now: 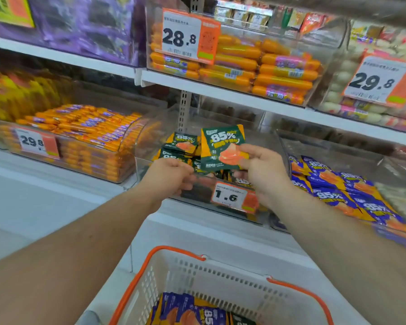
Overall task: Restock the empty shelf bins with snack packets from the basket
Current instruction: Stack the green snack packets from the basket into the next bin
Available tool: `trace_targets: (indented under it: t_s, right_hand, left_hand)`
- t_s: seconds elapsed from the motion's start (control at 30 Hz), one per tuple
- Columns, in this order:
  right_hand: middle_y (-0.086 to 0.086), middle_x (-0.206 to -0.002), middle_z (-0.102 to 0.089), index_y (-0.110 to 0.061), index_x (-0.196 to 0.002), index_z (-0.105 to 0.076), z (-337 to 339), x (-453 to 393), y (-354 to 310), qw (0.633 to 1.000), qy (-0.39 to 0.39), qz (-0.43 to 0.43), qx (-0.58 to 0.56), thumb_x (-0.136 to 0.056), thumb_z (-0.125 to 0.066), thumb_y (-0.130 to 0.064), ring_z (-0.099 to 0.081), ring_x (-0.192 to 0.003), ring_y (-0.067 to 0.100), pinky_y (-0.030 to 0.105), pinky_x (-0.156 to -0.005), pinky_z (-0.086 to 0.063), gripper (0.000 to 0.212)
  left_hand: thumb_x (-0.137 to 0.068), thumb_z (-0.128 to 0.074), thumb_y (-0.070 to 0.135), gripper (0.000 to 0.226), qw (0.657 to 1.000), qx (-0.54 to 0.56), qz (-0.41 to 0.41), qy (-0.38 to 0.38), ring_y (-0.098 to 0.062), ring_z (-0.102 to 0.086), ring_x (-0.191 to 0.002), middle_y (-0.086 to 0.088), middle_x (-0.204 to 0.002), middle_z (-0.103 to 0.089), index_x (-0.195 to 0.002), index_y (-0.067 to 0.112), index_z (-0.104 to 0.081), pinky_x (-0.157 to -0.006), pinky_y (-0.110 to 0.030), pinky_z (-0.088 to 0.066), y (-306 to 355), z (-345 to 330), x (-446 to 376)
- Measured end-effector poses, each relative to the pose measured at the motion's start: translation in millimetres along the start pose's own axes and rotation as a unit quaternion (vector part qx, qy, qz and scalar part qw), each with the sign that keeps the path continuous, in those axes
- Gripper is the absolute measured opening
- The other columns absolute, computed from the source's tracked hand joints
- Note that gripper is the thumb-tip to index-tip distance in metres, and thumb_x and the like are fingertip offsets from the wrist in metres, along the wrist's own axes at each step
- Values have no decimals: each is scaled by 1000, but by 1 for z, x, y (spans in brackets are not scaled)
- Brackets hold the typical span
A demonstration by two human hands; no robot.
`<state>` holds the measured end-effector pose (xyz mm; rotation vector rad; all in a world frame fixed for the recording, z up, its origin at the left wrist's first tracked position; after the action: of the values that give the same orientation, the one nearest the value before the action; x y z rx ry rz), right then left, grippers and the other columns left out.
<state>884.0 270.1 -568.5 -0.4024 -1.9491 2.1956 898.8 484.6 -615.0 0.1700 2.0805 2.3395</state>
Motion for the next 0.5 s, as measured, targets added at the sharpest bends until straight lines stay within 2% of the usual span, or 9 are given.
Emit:
trace_targets:
  t_s: [0.1,0.17,0.23,0.3,0.37,0.43,0.5]
  right_hand:
    - [12,-93,-66,-8,-121,-61,-7,-41,3,999,17,-35,28,-89,-55,7,-57,-63,18,24,-52,-47,36]
    - [15,-99,-65,-9,-122,-60,-13,-63,11,997,24,-62,48,-92,-50,7,-54,-56,15,22,-44,-43,36]
    - [14,-93,-64,-10,-123,-58,-18,-82,20,993,34,-85,69,-95,-46,5,-52,-52,13,18,-38,-39,34]
    - [11,-79,-62,-8,-120,-58,-26,-96,29,990,35,-101,96,-94,-45,6,-53,-57,15,20,-44,-41,32]
    - [10,-71,-59,-2,-108,-59,-35,-108,36,984,17,-105,144,-91,-46,9,-52,-60,17,25,-56,-41,24]
    - [13,-73,-58,-4,-90,-58,-44,-114,39,975,-12,-95,202,-89,-47,9,-49,-58,17,28,-57,-39,17]
    - [13,-85,-61,-8,-87,-60,-54,-118,40,966,-49,-80,241,-87,-54,6,-55,-64,17,27,-58,-48,15]
  left_hand:
    - [-93,-52,4,25,999,-37,5,-6,-21,-65,-75,-8,-82,-74,-75,11,-69,-60,-26,-47,-5,-1,-3]
    - [-90,-53,1,28,999,-53,3,0,-21,-62,-75,-11,-79,-72,-70,11,-69,-57,-24,-44,-8,-3,-3]
    - [-86,-54,0,27,998,-57,-1,13,-24,-61,-79,-17,-84,-70,-67,10,-70,-62,-26,-46,-8,-3,-5]
    - [-85,-55,1,26,998,-58,-2,18,-23,-61,-83,-12,-83,-70,-66,11,-70,-72,-29,-47,-7,-3,-6]
    - [-85,-56,2,27,998,-57,-6,22,-17,-59,-80,-1,-74,-67,-65,13,-70,-75,-28,-44,-7,-2,-6]
    - [-85,-56,3,26,998,-61,-11,21,-13,-57,-76,4,-70,-63,-66,13,-70,-73,-26,-42,-6,-3,-4]
    - [-86,-54,2,26,998,-65,-18,17,-11,-55,-74,5,-68,-61,-67,13,-69,-66,-23,-40,-6,-4,-3]
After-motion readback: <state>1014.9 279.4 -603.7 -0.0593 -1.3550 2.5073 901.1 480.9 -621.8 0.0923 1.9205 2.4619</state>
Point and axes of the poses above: each hand's wrist, its own x-axis away from the middle knuckle, its own z-axis out of the back of the hand, y = z × x, the point moved 10 cm from there along -x, towards the middle knuckle
